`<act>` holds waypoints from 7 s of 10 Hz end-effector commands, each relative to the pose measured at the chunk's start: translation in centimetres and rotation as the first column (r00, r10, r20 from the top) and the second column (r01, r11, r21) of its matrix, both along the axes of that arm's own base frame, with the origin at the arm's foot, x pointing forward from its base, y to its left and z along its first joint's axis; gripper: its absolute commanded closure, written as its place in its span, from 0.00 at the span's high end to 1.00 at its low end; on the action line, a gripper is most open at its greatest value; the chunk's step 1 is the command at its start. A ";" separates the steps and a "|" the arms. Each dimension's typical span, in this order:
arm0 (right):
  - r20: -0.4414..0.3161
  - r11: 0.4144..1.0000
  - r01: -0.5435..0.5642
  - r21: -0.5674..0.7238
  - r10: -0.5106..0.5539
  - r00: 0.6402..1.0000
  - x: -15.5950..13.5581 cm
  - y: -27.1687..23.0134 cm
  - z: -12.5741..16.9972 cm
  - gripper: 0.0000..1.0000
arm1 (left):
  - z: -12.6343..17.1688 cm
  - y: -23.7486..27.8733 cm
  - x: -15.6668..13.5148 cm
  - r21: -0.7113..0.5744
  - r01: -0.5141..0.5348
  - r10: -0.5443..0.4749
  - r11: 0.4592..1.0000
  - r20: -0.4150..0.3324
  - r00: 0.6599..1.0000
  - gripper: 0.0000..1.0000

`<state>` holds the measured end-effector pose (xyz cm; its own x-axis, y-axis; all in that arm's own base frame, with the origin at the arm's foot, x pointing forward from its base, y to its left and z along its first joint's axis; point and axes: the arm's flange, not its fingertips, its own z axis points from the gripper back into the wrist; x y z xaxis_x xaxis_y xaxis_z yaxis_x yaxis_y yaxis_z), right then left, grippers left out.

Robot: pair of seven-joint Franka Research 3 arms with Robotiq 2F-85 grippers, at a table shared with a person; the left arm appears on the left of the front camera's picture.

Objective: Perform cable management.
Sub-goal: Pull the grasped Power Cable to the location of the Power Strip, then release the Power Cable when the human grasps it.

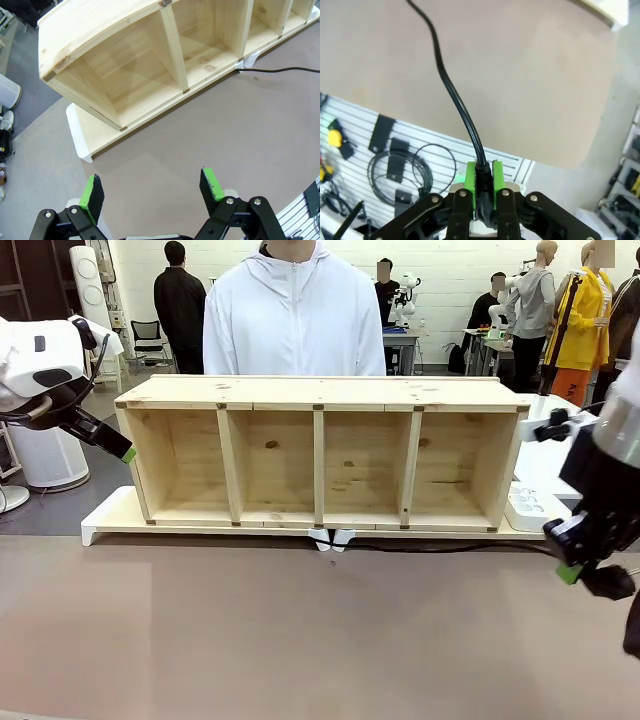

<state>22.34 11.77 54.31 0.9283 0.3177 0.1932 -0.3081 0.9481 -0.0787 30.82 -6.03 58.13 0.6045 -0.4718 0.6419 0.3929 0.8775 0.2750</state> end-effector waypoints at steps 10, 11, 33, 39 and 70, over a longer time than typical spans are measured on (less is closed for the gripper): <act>0.257 0.986 0.149 -0.081 -0.124 0.959 15.5 -11.0 -3.6 0.17 | 0.0 0.0 0.0 0.005 -0.001 0.001 1.000 0.000 1.000 1.00; 0.240 0.982 0.181 -0.052 -0.163 0.957 17.1 -11.4 -3.3 0.17 | 0.0 0.0 0.0 0.005 -0.001 0.001 1.000 0.000 1.000 1.00; 0.104 0.981 0.188 -0.044 -0.183 0.978 33.1 -15.5 -0.2 0.17 | 0.0 0.0 0.0 0.005 -0.001 0.001 1.000 0.000 1.000 1.00; 0.108 0.987 0.158 0.026 -0.160 0.981 38.0 -15.8 -1.0 0.17 | 0.0 0.0 0.0 0.005 -0.001 0.001 1.000 0.000 1.000 1.00; 0.078 0.986 0.162 0.038 -0.165 0.983 38.6 -14.2 -2.2 0.79 | 0.0 0.0 0.0 0.005 -0.001 0.001 1.000 0.000 1.000 1.00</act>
<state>60.92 -2.41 52.17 0.9467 0.1616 0.2787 -0.1483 0.9866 -0.0683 30.82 -6.04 58.13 0.6044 -0.4720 0.6418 0.3931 0.8774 0.2751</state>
